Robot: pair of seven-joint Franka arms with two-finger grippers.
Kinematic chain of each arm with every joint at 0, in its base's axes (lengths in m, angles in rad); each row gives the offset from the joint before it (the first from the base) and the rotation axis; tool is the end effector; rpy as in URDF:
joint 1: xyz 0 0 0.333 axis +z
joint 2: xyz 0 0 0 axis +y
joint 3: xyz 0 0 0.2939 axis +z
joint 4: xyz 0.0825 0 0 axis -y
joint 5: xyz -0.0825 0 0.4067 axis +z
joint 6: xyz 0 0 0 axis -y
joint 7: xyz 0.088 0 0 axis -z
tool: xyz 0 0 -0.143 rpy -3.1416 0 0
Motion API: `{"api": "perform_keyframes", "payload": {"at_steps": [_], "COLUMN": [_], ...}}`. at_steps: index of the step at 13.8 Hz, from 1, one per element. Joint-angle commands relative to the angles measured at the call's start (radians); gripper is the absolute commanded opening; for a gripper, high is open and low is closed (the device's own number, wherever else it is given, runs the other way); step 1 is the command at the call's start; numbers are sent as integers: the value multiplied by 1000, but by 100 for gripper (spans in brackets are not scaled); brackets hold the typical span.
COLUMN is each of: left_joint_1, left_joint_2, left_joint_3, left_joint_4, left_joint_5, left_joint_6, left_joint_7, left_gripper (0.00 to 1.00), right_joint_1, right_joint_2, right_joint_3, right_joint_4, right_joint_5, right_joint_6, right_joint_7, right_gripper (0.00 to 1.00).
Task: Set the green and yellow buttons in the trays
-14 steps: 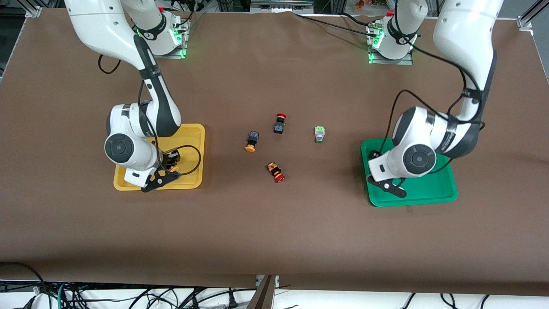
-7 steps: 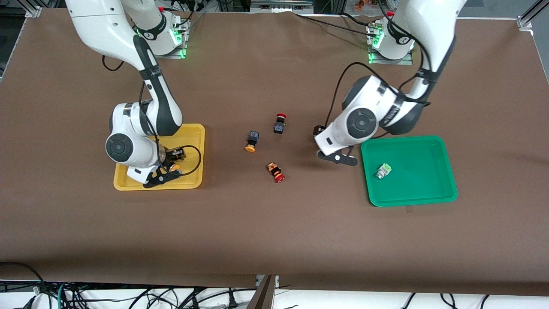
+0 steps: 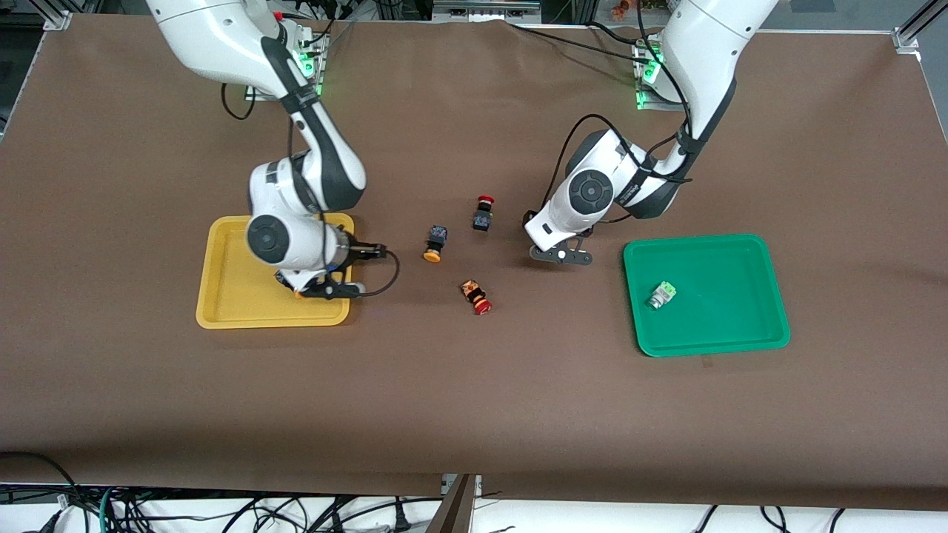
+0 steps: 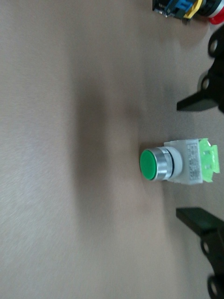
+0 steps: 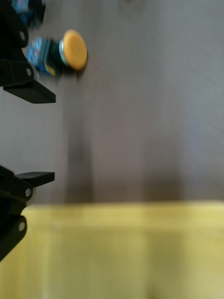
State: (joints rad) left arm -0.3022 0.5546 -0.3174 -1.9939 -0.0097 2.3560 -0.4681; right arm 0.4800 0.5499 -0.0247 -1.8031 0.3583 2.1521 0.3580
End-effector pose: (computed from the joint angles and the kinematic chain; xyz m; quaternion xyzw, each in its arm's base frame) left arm 0.4704 -0.3498 0.1075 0.9912 -0.0561 -0.1160 0.0317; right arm 0.5561 0.3001 0.1576 -0.9844 0.0633 0.1423 0.0823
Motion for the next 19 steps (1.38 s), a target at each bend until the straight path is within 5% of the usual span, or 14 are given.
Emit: {"api": "perform_keyframes", "payload": {"at_steps": [1,3,8,11,12,15,18,19], "left_joint_1": [-14,-2,81,257,320,472,532,532], "left_joint_2": [-5,-5,-107,-116,-110,-41,16,21], "left_joint_3": [4,4,17,15,20,15,15,15], "left_joint_4": [-2,3,151,201,201,182,168,168], "left_joint_5": [22,22,95,227,237,289,297,295], "left_joint_6": [8,2,-364,-471,-459,-319,-239,-239], "left_joint_7": [-24,-12,23,332,452,756,832,835], "left_gripper": [15,0,1,3,3,8,13,23], "right_joint_1": [35,93,196,209,209,203,201,201], "right_joint_2": [-2,21,82,96,96,87,30,4], "right_joint_3": [32,32,32,31,31,23,-62,-104], "right_joint_4": [4,4,-7,-15,-25,-32,-15,-15], "right_joint_5": [33,70,71,67,61,48,19,-2], "right_joint_6": [44,113,271,295,307,301,145,91], "right_joint_7": [198,301,415,412,407,334,193,129], "right_gripper": [67,67,67,66,59,7,0,0]}}
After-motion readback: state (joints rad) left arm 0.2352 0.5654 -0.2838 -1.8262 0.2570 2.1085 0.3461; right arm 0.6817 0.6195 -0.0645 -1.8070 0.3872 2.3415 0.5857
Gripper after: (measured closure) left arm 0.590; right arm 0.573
